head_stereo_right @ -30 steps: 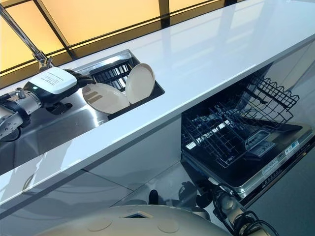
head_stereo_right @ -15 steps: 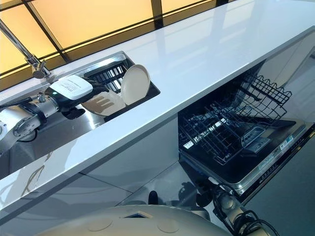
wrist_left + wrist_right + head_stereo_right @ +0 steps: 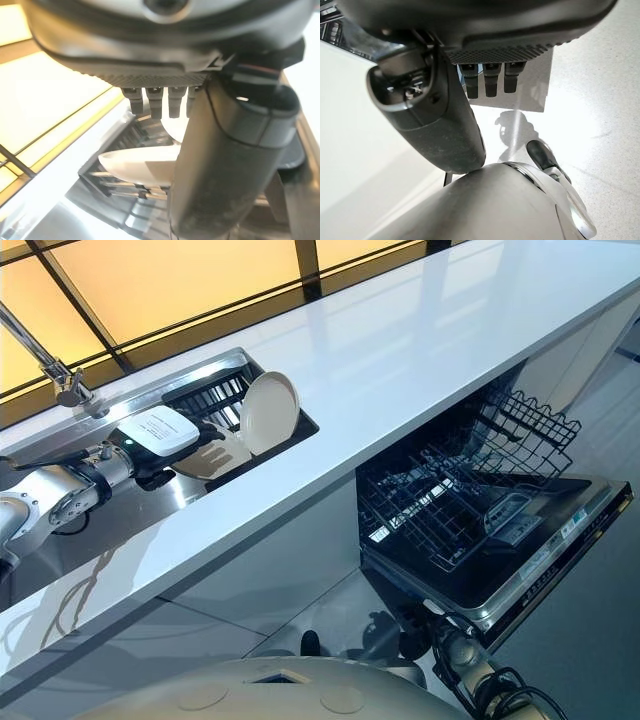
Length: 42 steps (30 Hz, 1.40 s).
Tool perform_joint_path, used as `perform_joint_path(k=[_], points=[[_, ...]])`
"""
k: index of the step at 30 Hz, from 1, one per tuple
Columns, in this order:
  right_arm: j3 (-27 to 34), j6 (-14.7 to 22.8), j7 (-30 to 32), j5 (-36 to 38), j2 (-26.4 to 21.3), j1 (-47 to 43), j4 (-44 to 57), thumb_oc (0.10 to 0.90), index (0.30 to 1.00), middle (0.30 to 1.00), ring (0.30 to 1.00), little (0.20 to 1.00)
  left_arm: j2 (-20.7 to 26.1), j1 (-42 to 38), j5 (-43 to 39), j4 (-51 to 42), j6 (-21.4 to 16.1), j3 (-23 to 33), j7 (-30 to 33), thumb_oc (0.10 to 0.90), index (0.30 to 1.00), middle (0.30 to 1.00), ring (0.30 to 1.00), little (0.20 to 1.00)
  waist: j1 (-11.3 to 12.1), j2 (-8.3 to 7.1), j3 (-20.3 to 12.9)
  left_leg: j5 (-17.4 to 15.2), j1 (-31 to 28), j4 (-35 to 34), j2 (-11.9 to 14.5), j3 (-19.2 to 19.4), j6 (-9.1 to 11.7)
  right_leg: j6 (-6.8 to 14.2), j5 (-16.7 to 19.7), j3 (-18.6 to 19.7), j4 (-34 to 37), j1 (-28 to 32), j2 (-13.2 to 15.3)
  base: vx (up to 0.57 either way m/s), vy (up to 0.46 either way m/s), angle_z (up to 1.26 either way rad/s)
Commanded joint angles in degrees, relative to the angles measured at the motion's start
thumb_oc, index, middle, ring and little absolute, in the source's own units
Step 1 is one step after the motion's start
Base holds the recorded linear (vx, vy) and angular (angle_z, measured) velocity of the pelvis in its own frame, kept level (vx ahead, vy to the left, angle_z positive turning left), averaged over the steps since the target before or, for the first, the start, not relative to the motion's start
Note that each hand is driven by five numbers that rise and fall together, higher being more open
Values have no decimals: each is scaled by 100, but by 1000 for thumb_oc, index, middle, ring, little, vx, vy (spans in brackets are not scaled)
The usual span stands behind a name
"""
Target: Pick up plates and place into dishwasher.
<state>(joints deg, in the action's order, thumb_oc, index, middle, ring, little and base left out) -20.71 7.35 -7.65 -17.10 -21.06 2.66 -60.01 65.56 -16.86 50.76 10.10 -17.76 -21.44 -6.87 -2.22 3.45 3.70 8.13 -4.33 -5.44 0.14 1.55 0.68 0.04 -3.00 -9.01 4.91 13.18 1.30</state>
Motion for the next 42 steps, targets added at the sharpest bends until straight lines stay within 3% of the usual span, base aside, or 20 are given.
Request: perform_joint_path(k=[1,17,29,34,38,42], points=[[-137,37,-96,-98,-116,39,273,800,900,900,900,900,20,-1314,102,415,473,285,0,105,305,305,305,205,-75,29,81,-1018,-538,44,-275,436,-172,443,185,118,-274,-459,-1,-5,-8,-4],[-183,-370,-231,-9,-173,148,875,800,900,900,900,900,133,-1362,400,625,814,396,935,100,300,300,300,200,-99,-25,111,-997,-518,44,-272,436,-161,441,216,157,-249,-467,-14,-4,-5,-4],[-125,-366,-79,73,-205,255,1092,800,900,900,900,900,672,-1398,-266,314,858,896,1434,100,300,300,300,200,-47,-29,76,-996,-520,44,-266,410,-147,447,224,156,-220,-442,-16,0,0,0],[287,-397,17,953,-247,386,2105,800,900,900,900,900,794,-832,-1255,69,1074,1687,1740,100,300,300,300,200,-15,-29,93,-985,-528,44,-257,380,-155,443,242,175,-227,-448,-9,0,0,0],[486,-584,-805,1764,-164,585,3069,800,900,900,900,900,674,-41,-1468,-88,996,2705,2097,100,300,300,300,200,-15,-52,108,-987,-520,44,-270,345,-166,429,245,160,-222,-458,8,-1,-1,-1],[626,-845,-1459,3097,-44,622,3485,800,900,900,900,900,674,132,-1763,13,877,3019,2292,100,300,300,300,200,-7,-84,67,-997,-511,44,-276,333,-146,435,257,112,-168,-437,25,0,0,0]])
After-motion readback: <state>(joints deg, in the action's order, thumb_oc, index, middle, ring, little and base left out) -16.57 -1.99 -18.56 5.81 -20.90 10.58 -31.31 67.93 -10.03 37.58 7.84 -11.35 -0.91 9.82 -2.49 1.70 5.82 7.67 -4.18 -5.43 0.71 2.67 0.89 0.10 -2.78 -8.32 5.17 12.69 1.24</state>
